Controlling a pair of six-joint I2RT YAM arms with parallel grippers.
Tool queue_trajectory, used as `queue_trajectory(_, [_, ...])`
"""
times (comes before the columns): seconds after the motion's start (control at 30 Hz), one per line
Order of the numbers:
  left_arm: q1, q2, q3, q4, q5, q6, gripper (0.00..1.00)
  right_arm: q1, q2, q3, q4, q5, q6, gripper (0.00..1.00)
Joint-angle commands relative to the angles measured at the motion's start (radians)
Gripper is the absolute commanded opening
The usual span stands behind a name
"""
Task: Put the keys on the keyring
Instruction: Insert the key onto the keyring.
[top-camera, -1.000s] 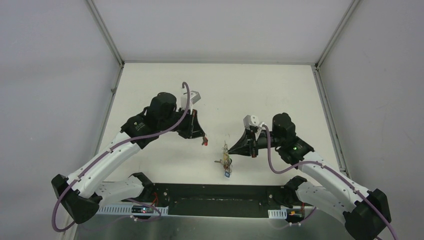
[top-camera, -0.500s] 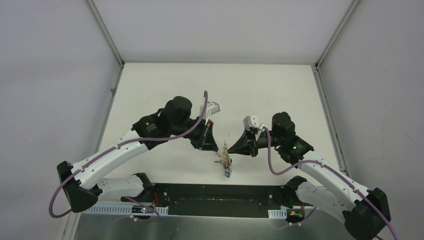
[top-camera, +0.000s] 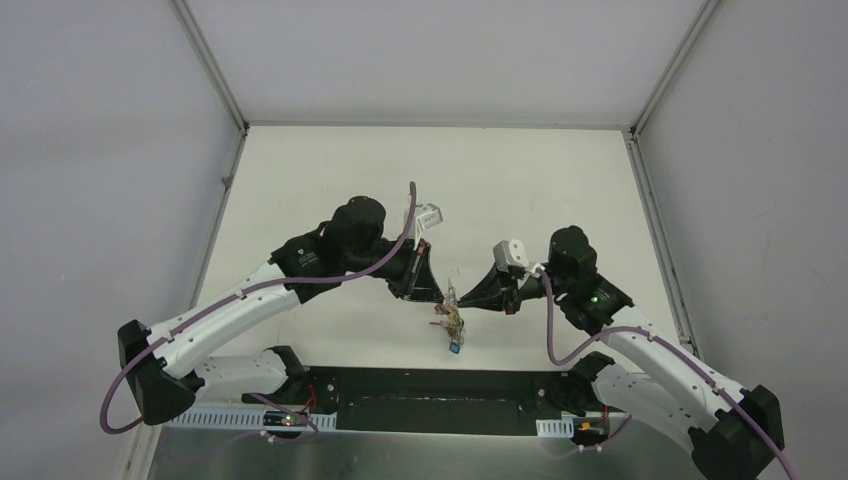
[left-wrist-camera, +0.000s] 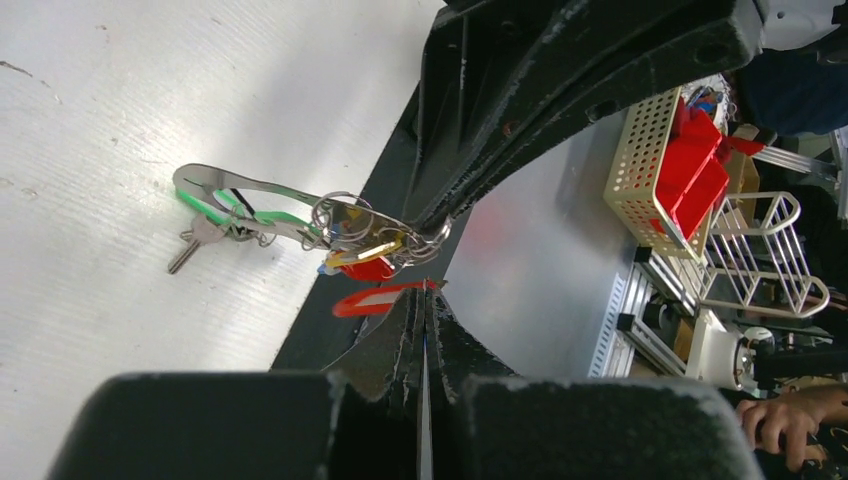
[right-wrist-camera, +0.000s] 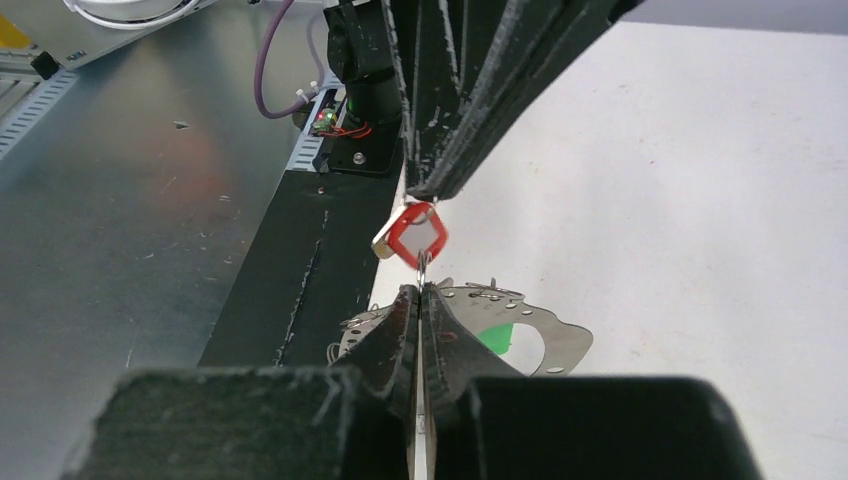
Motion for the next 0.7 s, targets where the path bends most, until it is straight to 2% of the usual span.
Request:
queue_trajectory(0.0, [-0.01, -0.027, -0.008, 0.07, 0.004, 0.056, 0.0, 0.006, -0.045, -0.005, 0.063, -0.061, -0.094, 0.0])
queue_trajectory(0.33, [-0.024, 0.022, 0.025, 0.083, 0.046, 0.09, 0.0, 0.011, -0.064, -0.016, 0.053, -0.078, -0.194, 0.0])
queue_trajectory(0.67, [-0.04, 0.042, 0.042, 0.083, 0.037, 0.107, 0.0, 0.016, -0.069, -0.016, 0.049, -0.093, -0.21, 0.0])
